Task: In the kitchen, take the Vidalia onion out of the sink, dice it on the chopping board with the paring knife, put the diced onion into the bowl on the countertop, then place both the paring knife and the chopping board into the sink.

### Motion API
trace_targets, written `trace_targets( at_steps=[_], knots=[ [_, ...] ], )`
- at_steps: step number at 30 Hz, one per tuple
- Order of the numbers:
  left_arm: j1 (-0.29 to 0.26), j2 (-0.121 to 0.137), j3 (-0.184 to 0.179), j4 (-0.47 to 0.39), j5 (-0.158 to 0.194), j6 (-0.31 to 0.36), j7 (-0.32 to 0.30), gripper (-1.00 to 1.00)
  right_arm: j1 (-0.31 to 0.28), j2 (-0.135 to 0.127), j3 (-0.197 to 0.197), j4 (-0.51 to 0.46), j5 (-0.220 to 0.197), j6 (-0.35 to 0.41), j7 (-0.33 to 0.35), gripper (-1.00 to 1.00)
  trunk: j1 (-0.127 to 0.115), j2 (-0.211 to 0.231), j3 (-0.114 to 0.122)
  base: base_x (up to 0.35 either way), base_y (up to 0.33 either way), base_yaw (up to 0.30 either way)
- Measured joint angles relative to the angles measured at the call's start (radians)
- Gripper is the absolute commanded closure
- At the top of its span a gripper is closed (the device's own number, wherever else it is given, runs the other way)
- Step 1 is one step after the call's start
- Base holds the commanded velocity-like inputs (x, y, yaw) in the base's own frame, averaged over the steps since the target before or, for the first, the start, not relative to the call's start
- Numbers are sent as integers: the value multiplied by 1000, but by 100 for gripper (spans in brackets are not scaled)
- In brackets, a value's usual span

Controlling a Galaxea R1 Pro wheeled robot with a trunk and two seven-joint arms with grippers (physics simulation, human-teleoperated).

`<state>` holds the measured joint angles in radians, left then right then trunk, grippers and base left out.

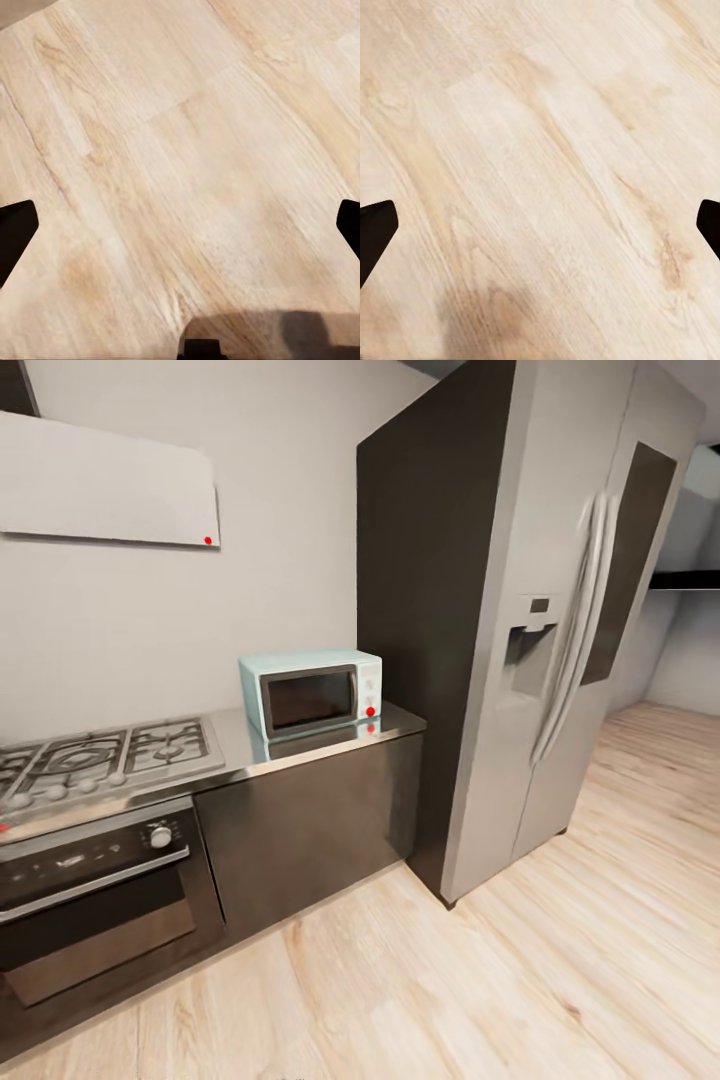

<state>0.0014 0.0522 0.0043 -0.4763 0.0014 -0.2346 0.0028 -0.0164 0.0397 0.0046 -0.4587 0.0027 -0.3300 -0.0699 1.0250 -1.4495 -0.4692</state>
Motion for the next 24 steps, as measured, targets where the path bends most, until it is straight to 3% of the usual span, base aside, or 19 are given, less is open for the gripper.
trace_targets(
  at_steps=[24],
  knots=[
    [0,0,1,0,0,-1,0,-100,0,1,1,0,1,0,0,-100,0,0,0,0,0,275]
  ],
)
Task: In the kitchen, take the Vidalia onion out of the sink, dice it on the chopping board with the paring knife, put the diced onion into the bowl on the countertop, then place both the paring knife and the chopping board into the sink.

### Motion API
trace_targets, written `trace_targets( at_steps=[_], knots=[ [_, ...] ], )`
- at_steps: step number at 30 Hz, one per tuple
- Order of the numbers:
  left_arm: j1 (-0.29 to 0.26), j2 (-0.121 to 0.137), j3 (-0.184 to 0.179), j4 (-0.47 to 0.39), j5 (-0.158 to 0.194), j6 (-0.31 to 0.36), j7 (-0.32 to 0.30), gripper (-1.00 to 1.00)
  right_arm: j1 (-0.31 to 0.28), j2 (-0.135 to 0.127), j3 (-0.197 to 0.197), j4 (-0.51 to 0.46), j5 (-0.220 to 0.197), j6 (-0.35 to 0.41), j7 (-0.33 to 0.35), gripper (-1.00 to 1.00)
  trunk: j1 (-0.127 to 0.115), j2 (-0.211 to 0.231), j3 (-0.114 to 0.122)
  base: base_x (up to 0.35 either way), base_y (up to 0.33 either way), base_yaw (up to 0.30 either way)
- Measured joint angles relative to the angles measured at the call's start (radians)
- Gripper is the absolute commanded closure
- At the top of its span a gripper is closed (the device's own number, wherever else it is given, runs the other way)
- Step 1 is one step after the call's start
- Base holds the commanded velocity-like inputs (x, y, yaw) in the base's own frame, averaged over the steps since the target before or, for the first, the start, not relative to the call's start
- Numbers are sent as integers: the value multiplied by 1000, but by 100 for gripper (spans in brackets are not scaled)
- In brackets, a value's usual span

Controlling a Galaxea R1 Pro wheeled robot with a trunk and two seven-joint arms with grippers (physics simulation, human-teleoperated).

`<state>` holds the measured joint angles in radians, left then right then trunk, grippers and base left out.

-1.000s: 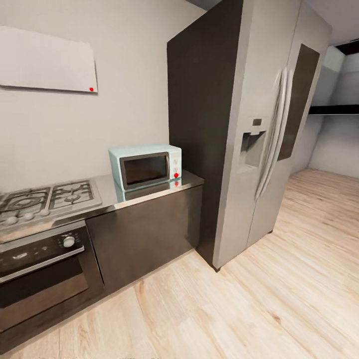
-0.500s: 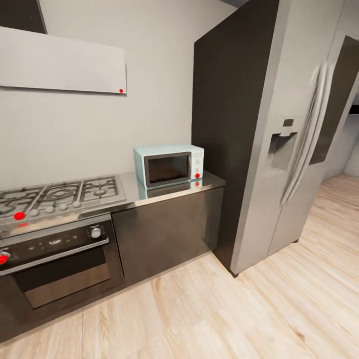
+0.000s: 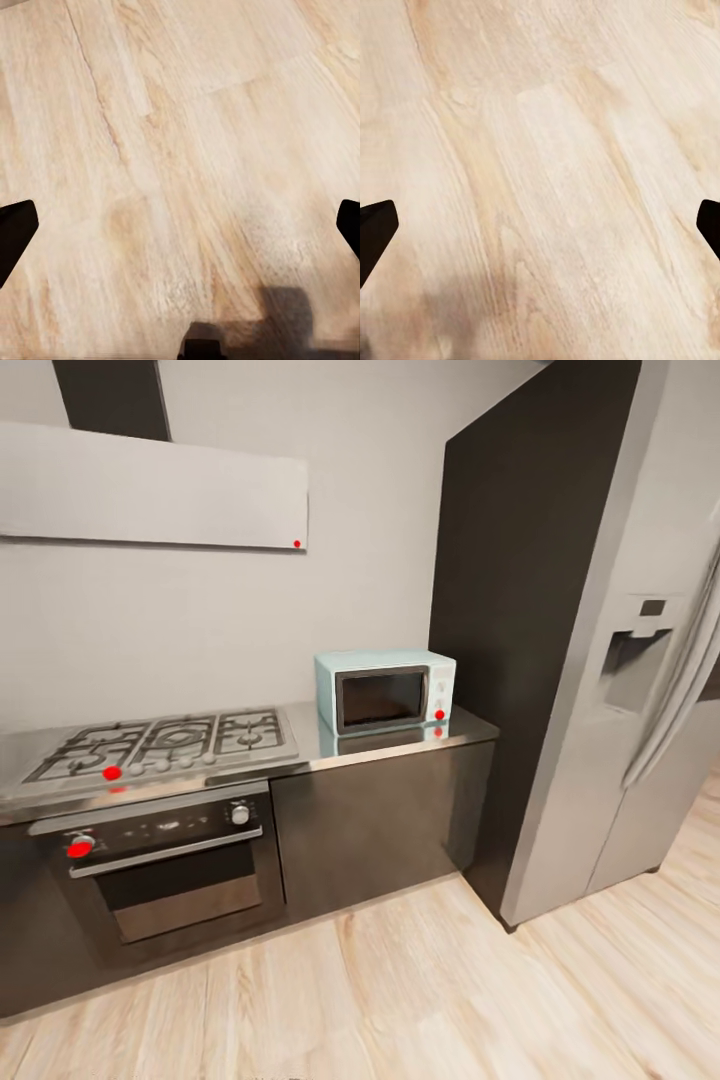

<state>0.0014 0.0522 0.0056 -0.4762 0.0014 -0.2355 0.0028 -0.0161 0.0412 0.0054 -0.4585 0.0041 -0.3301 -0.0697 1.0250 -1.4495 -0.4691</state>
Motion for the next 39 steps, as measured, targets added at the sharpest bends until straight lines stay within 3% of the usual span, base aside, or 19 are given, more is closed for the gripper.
trace_targets(
  at_steps=[39],
  knots=[
    [0,0,1,0,0,1,0,-100,0,0,0,1,0,0,0,-100,0,0,0,0,0,275]
  ],
)
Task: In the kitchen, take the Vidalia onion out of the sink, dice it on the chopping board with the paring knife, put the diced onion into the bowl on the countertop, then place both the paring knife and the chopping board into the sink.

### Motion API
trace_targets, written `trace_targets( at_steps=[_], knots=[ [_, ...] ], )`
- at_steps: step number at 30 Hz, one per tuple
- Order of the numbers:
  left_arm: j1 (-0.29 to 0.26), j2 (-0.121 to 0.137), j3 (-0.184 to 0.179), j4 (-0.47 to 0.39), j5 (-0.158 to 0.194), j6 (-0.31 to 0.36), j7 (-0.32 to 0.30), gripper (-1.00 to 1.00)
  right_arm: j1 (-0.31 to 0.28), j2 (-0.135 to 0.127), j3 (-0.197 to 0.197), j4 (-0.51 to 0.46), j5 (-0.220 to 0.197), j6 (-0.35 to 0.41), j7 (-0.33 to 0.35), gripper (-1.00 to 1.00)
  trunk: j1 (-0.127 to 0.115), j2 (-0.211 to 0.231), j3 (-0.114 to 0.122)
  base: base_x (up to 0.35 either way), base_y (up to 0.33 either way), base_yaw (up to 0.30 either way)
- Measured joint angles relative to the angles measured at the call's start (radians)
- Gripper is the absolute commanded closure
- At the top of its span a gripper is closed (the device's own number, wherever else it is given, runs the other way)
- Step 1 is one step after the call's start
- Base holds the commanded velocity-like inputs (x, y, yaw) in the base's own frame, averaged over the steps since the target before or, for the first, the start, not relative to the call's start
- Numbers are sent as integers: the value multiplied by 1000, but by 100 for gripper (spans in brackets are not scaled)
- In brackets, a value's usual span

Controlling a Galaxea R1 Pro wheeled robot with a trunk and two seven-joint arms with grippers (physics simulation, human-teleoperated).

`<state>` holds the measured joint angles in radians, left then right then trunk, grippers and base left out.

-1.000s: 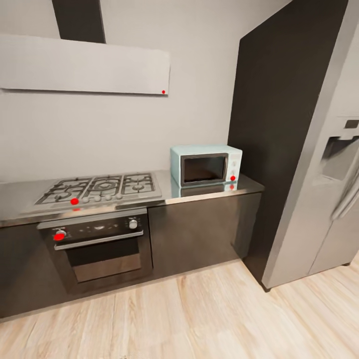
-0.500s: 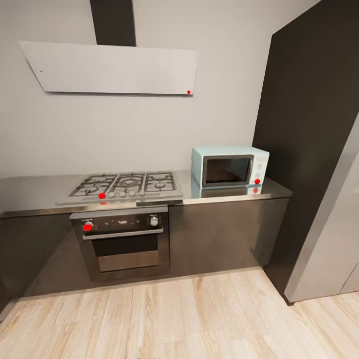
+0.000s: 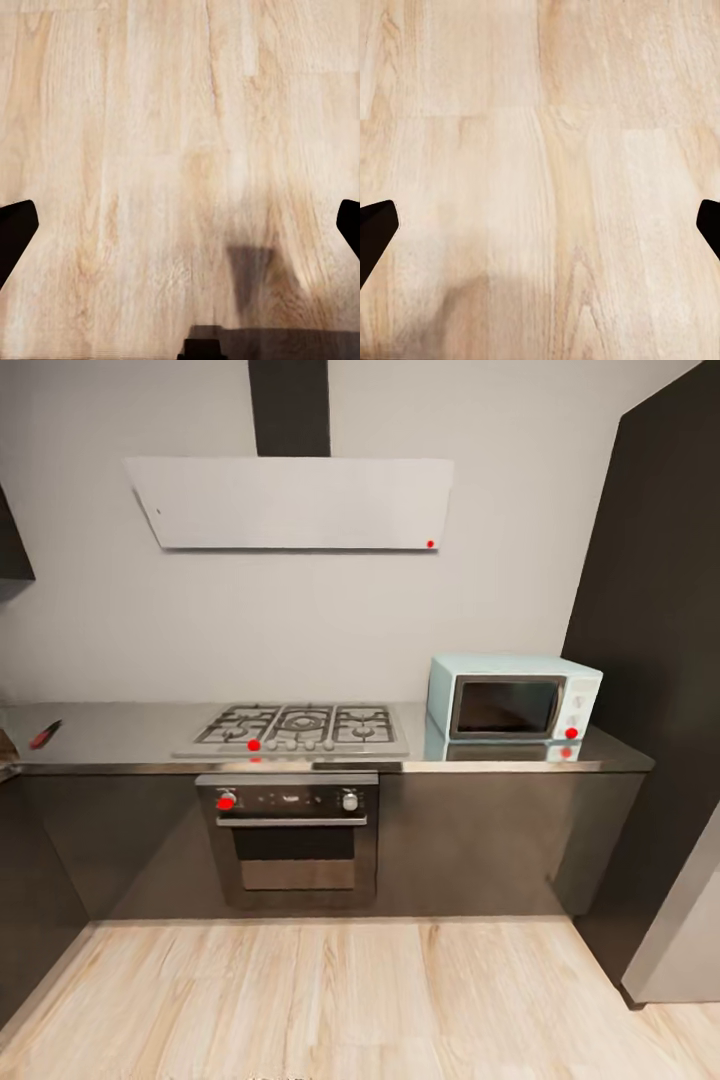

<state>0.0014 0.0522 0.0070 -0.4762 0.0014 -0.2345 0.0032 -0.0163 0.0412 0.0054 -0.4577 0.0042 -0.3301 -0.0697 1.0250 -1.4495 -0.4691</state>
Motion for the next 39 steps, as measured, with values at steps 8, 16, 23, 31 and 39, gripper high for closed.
trace_targets(
  at_steps=[8,16,23,31,39],
  knots=[
    [0,0,0,1,0,0,1,-100,0,0,0,0,0,0,0,-100,0,0,0,0,0,276],
    [0,0,0,0,0,0,1,-100,0,0,0,7,0,0,0,-100,0,0,0,0,0,276],
    [0,0,0,0,0,0,1,-100,0,0,-1,8,0,0,0,-100,0,0,0,0,0,276],
    [0,0,0,0,0,0,1,-100,0,0,-1,8,1,0,0,-100,0,0,0,0,0,276],
    [0,0,0,0,0,0,1,-100,0,0,-1,8,1,0,0,-100,0,0,0,0,0,276]
  ],
)
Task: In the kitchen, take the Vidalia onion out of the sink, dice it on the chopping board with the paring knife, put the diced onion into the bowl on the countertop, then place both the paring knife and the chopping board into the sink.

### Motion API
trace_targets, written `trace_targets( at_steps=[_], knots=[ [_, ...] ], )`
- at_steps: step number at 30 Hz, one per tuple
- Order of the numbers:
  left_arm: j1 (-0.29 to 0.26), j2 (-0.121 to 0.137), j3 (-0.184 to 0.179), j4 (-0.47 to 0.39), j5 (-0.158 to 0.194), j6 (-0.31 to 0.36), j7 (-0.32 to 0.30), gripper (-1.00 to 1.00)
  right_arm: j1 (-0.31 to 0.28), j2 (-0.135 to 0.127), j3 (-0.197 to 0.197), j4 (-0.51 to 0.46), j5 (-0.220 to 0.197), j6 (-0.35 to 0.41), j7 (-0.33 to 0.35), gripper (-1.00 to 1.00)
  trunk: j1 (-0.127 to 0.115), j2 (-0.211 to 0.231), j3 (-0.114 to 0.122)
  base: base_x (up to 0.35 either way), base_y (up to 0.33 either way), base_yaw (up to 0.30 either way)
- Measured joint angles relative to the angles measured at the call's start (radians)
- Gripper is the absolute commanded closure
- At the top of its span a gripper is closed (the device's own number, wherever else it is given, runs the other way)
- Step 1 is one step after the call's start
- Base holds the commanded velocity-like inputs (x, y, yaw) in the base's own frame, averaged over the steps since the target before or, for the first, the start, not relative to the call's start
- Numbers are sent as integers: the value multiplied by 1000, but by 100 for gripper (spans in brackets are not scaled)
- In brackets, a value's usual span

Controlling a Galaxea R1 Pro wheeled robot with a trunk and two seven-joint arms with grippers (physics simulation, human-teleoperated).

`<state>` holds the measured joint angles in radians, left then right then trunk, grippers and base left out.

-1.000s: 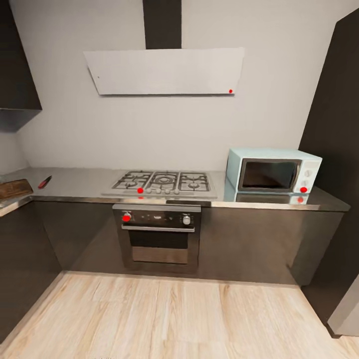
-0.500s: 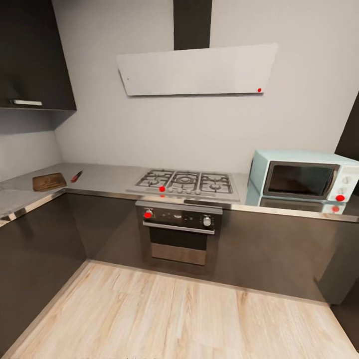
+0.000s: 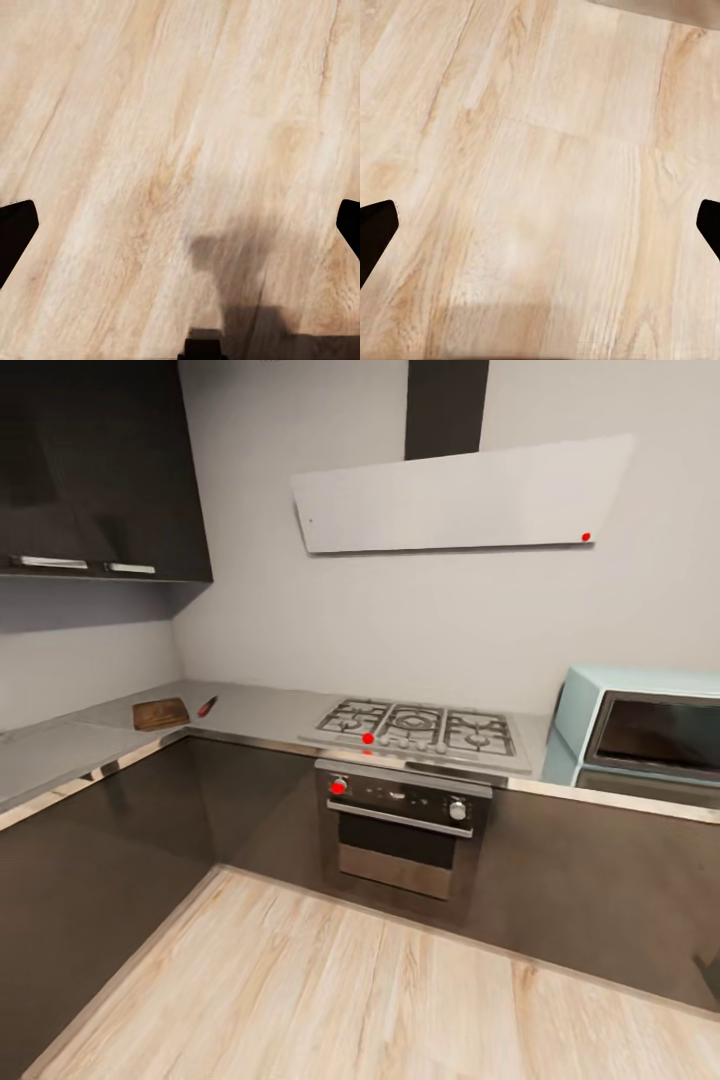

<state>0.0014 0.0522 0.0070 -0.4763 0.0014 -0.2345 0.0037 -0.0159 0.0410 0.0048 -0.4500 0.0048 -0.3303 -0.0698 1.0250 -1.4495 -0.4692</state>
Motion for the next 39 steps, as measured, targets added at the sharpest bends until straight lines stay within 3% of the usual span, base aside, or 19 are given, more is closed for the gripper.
trace_targets(
  at_steps=[39],
  knots=[
    [0,0,0,0,0,0,0,-100,0,0,1,0,2,-1,0,-100,0,0,0,0,0,276]
  ],
)
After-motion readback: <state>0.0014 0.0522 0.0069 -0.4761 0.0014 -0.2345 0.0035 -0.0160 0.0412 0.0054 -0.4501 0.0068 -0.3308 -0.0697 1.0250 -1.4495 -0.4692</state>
